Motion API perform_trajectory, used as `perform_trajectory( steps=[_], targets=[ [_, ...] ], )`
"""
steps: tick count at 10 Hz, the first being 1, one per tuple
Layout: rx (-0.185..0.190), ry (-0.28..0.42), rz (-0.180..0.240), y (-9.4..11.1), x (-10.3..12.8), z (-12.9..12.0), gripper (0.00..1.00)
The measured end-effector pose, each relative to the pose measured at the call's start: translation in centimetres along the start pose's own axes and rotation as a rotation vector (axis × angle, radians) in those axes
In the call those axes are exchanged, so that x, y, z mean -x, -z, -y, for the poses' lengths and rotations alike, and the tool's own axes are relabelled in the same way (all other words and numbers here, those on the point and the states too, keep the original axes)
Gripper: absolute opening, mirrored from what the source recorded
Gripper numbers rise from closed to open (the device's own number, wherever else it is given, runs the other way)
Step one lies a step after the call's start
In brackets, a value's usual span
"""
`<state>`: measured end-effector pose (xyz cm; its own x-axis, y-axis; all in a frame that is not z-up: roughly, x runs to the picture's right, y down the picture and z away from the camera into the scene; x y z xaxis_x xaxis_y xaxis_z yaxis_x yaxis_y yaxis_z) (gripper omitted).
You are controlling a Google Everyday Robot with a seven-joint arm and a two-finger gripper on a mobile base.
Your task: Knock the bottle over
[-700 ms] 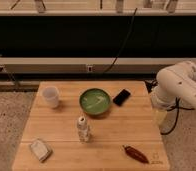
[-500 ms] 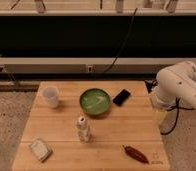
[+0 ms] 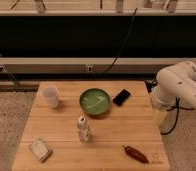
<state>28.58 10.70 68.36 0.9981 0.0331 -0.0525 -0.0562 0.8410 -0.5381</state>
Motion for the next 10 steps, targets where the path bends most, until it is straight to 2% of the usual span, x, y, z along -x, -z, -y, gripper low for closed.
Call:
perform_trajectory(
  steps=[8, 10],
  targets=[
    [0.001, 0.002, -0.001, 0.0, 0.0, -0.1, 0.8],
    [-0.002, 0.028, -0.008, 0.1, 1.0, -0.3, 0.8]
  ],
)
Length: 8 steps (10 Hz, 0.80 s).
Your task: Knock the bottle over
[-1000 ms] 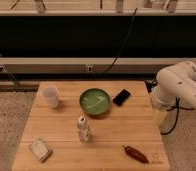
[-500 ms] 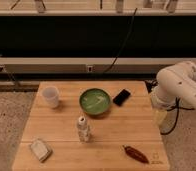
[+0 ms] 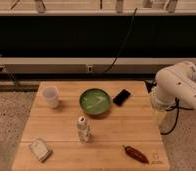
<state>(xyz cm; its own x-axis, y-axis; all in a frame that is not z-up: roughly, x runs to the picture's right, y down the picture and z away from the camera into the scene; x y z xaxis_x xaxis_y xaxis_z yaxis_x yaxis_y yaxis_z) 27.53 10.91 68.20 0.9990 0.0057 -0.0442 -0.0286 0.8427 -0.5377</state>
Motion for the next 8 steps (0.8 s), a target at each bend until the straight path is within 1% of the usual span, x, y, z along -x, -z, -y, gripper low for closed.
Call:
perform_trajectory(
  steps=[1, 2, 4, 6, 8],
  targets=[
    [-0.003, 0.034, -0.003, 0.1, 2.1, -0.1, 0.8],
    [-0.005, 0.058, -0.006, 0.2, 3.4, -0.2, 0.8],
    [-0.009, 0.096, -0.02, 0.3, 4.6, -0.5, 0.8],
    [-0.009, 0.128, -0.029, -0.1, 5.6, -0.9, 0.8],
    [-0.011, 0.169, -0.032, -0.5, 8.4, -1.2, 0.8]
  ],
)
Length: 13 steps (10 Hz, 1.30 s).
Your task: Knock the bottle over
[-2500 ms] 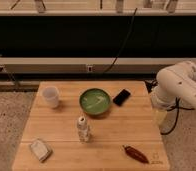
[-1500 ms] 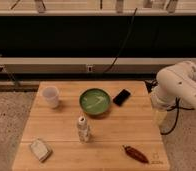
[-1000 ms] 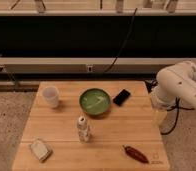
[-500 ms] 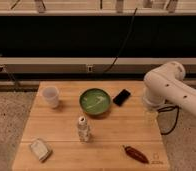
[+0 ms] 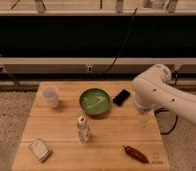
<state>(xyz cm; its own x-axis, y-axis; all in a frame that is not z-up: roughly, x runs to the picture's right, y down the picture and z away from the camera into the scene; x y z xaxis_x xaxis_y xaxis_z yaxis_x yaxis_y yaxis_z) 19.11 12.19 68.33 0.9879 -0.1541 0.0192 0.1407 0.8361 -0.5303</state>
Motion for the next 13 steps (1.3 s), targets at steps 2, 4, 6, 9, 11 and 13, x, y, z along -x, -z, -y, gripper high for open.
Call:
perform_trajectory(
  steps=[2, 4, 6, 9, 11, 13],
  targets=[
    [0.003, 0.029, -0.011, -0.2, 0.8, -0.4, 0.8],
    [-0.001, 0.063, -0.014, -0.5, 2.6, -0.7, 0.8],
    [-0.004, 0.089, -0.015, -0.7, 3.8, -1.0, 0.8],
    [-0.001, 0.118, -0.012, -1.1, 5.2, -1.7, 0.8],
    [0.003, 0.14, -0.006, -1.3, 6.8, -2.0, 0.8],
    [0.004, 0.151, -0.004, -1.4, 7.3, -2.3, 0.8]
  ],
)
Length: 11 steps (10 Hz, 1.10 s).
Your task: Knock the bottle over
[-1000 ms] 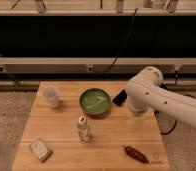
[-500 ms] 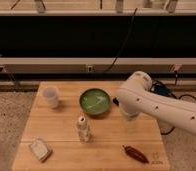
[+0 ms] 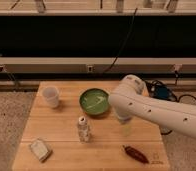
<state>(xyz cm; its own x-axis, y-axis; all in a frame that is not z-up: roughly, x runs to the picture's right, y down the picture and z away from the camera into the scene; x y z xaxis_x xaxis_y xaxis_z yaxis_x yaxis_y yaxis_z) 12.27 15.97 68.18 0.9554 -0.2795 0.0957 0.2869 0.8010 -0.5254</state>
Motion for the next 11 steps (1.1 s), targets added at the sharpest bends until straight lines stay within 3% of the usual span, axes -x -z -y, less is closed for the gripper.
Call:
perform_trajectory(
  steps=[8, 10, 11],
  targets=[
    [0.012, 0.044, 0.021, -0.4, 2.1, -0.3, 0.8],
    [0.015, 0.065, 0.034, -0.3, 4.4, 0.1, 0.79],
    [0.014, 0.071, 0.035, -0.2, 4.9, 0.3, 0.74]
  ],
)
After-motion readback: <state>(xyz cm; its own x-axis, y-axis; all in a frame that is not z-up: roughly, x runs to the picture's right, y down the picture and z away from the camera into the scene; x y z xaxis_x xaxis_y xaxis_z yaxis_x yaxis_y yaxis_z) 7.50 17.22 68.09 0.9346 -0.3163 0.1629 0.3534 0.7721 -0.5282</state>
